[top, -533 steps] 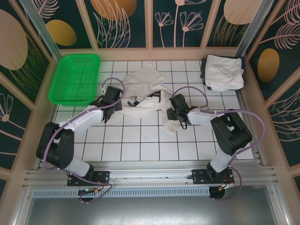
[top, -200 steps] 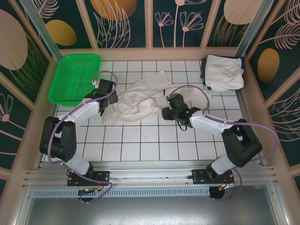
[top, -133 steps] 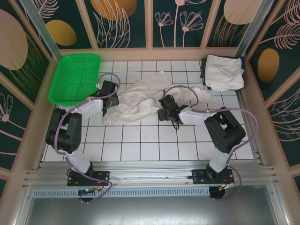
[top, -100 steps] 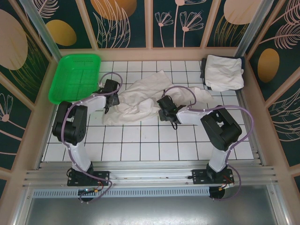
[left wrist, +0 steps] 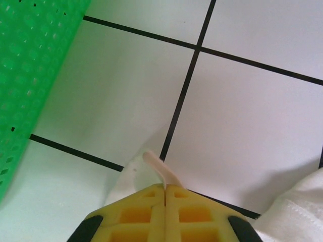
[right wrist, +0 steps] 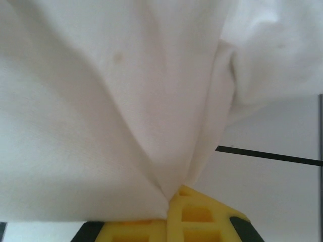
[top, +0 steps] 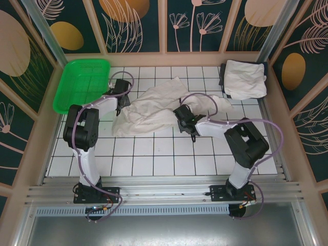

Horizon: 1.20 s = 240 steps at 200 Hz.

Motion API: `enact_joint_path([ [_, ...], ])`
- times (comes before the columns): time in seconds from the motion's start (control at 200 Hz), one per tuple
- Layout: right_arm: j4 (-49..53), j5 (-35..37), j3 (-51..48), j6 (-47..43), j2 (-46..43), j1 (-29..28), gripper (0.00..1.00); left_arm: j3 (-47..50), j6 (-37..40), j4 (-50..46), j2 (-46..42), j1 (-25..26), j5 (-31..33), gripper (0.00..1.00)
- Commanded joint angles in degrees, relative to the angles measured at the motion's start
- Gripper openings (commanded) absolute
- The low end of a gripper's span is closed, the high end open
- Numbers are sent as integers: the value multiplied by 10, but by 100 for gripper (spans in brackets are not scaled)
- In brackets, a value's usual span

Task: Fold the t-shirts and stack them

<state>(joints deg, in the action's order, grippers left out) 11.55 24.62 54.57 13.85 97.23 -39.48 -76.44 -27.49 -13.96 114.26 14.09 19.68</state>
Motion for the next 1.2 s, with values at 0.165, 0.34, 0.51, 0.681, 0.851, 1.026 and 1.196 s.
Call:
enact_joint_path([
  [0.165,100,42,0,-8,-228,-5,0,44,-2,-38,-223,-3,-35,0],
  [0.34,170,-7,104,-31,-362,-10,0,21,1,-66,-436,-3,-85,0],
  [0.51,214,-103,217,-50,-433,-18,0,-47,18,-80,-588,-3,-157,0],
  [0.681,235,-150,295,-63,-439,-18,0,-135,39,-118,-626,-2,-138,0],
  [0.851,192,-64,286,-93,-393,-5,0,-153,42,-117,-545,-3,-113,0],
  [1.026,129,-191,302,-90,-266,172,0,-226,61,-84,-383,-3,-99,0],
  [1.196,126,-188,433,-106,-131,218,0,-559,98,-179,-170,-4,-71,0],
])
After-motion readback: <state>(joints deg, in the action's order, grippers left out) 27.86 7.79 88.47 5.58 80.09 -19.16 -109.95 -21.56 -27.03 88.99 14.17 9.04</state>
